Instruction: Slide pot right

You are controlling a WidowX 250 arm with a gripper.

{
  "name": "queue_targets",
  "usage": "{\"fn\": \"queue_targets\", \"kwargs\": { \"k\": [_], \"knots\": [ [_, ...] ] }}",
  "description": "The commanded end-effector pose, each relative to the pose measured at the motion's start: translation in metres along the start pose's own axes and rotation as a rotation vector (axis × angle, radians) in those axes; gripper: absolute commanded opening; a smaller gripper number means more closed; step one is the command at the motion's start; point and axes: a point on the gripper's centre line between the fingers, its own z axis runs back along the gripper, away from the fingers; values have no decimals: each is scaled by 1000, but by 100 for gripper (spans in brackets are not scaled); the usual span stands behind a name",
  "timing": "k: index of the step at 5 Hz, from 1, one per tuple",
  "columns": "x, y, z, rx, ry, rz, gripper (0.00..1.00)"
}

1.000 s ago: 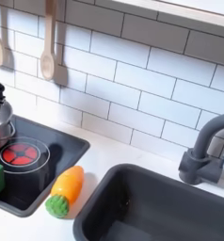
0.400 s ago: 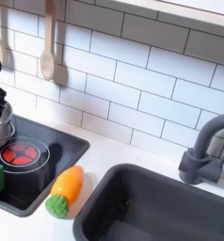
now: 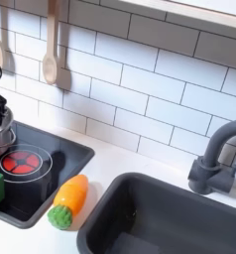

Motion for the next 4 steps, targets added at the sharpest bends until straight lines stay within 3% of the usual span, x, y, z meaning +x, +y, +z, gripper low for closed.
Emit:
{"fn": "queue_targets", "kwargs": {
  "k": [1, 3, 4],
  "knots": [
    [-7, -6, -7, -17, 26, -12, 100],
    [-15, -17, -14, -45, 54, -23, 100],
    [-16, -37, -13, -70, 59, -55, 100]
  ]
}}
